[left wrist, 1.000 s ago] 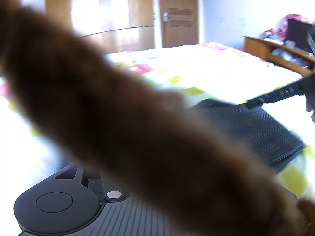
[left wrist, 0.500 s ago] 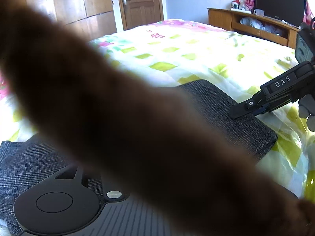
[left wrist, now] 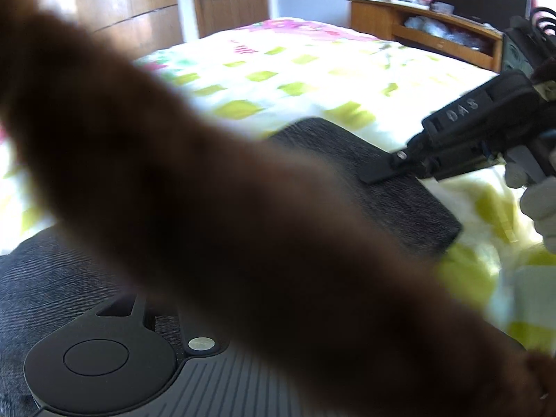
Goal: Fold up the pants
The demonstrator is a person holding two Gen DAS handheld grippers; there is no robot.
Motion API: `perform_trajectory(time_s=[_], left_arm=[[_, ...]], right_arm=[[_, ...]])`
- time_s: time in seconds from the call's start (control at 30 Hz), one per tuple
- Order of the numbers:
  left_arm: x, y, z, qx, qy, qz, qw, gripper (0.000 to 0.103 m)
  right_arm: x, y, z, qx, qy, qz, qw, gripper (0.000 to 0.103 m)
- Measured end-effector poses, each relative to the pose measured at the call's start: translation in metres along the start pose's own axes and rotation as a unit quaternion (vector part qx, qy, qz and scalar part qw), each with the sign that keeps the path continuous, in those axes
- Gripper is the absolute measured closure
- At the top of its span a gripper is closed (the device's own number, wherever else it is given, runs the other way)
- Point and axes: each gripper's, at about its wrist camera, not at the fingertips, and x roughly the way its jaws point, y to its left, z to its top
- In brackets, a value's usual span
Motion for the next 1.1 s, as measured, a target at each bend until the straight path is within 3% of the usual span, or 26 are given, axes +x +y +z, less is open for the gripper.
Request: perform_trajectory(time_s=[0.2,0.33,0.5,0.57,0.63,0.77,0.9,0.97,1.03,1.1], left_arm=[[0.013,-0.059,0.017,0.018,-0.006,-0.092,0.9955,0.052],[0.007,-0.077,0.027,0.029,-0.02,-0.112,0.993,0.051],[-0.009,-0.057,0.033,0.013,-0.036,-0.061,0.9974,0.051],[-0.011,-0.043,0.034,0.004,-0.036,-0.031,0.9989,0.051],[-0.013,-0.031,0.032,-0.005,-0.041,-0.006,0.9991,0.051],[-0.003,-0.017,0.026,-0.019,-0.041,0.017,0.9988,0.051],[0.02,-0.016,0.011,-0.003,-0.031,0.05,0.9983,0.051],[0.026,-0.021,0.001,0.014,-0.038,0.062,0.9973,0.051],[0.02,-0.025,0.002,0.02,-0.045,0.065,0.9967,0.051],[0.012,-0.021,0.002,-0.002,-0.057,0.047,0.9973,0.049]], right_arm=[[-0.061,-0.03,0.025,0.003,-0.037,-0.09,0.995,0.08],[-0.079,-0.03,0.042,-0.039,-0.04,-0.162,0.985,0.08],[-0.08,-0.03,0.039,-0.028,-0.048,-0.172,0.983,0.073],[-0.08,-0.032,0.031,-0.02,-0.054,-0.168,0.984,0.063],[-0.082,-0.036,0.025,-0.019,-0.053,-0.161,0.985,0.059],[-0.077,-0.043,0.015,-0.02,-0.049,-0.175,0.983,0.058],[-0.074,-0.038,0.007,-0.034,-0.054,-0.186,0.98,0.056],[-0.066,-0.034,0.005,-0.054,-0.046,-0.197,0.978,0.047],[-0.059,-0.028,0.003,-0.062,-0.043,-0.218,0.973,0.047],[-0.057,-0.023,0.006,-0.06,-0.037,-0.234,0.97,0.061]])
